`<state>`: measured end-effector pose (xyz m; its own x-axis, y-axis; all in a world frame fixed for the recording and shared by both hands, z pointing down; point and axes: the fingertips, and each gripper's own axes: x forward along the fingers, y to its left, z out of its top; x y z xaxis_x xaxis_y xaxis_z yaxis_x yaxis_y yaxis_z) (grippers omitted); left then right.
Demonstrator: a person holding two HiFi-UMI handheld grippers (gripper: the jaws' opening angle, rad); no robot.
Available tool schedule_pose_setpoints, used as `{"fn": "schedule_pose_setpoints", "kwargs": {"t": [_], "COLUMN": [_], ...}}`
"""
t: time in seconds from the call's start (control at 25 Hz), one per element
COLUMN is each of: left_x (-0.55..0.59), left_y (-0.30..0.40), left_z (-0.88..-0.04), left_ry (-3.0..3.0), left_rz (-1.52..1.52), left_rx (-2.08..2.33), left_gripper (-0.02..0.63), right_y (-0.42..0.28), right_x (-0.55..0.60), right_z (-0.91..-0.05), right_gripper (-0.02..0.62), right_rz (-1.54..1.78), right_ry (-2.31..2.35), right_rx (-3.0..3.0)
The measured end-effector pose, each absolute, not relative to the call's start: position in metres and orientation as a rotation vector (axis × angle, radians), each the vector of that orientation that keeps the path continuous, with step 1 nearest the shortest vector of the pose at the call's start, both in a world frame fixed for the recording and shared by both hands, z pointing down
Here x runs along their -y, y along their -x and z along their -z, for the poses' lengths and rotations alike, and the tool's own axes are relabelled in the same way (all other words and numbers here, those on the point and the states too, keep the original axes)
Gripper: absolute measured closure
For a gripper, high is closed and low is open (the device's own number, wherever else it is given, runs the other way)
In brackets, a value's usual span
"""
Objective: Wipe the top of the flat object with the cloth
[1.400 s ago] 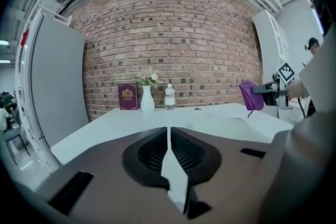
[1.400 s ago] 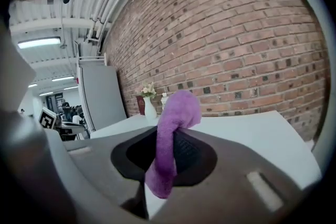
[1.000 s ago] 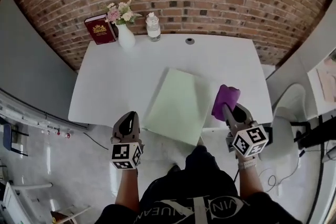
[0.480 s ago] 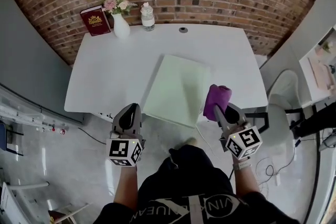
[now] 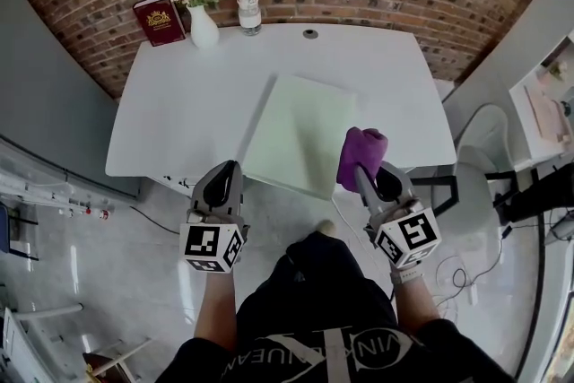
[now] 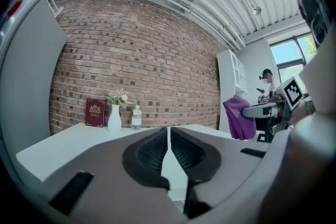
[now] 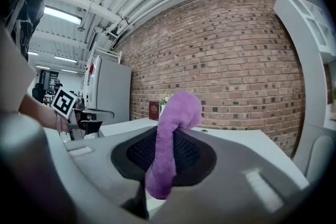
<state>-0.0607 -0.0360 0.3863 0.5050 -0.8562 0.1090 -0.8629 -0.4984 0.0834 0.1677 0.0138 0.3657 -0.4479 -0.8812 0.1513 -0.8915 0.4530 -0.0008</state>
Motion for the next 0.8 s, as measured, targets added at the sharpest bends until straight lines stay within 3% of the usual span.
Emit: {"fn": "schedule_pose_setpoints", "kwargs": {"t": [0.8], "left_x": [0.027], "left_y": [0.059], "left_z": [-0.389], "left_ry": [-2.597], "left_rz": [-0.057], "left_rx": [1.524], "left_gripper": [0.583], "right_y": [-0.173], "right_x": [-0.03], "right_z": [-0.377], "right_gripper": [0.534], "right_rz": [-0.13], "right_ry": [-1.587], "right_rx": [2.524]}}
